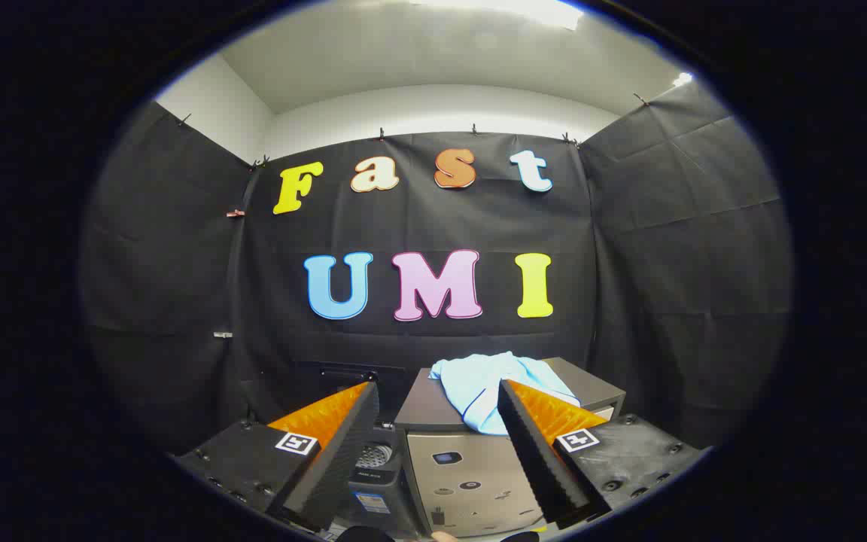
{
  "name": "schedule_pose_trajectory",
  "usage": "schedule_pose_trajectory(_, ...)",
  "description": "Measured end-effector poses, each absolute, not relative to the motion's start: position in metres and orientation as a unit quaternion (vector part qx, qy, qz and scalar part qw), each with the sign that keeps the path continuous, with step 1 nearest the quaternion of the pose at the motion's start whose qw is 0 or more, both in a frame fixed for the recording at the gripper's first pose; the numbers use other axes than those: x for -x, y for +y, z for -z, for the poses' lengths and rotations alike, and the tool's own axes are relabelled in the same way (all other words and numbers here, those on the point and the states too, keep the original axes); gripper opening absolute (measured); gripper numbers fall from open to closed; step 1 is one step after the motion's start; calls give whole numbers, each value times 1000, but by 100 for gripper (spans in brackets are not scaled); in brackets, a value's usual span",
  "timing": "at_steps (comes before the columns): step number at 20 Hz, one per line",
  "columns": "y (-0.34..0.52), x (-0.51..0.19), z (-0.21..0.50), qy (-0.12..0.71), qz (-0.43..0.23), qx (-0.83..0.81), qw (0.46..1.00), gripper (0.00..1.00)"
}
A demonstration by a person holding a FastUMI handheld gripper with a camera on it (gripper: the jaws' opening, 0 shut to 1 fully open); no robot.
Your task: Put the clothes into the washing machine and then close the washing machine lid.
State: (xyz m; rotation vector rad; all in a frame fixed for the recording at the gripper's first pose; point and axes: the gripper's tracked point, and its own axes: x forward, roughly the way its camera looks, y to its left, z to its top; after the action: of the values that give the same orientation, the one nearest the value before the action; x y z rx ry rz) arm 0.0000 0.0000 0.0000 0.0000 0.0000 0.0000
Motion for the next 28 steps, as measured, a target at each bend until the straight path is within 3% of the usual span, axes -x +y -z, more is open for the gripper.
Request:
schedule_pose_trajectory(19, 1, -14, 1, 11, -24, -8, 1000, 99)
schedule_pose_trajectory(28, -18, -62, -19, 9, 4, -11, 1000, 99)
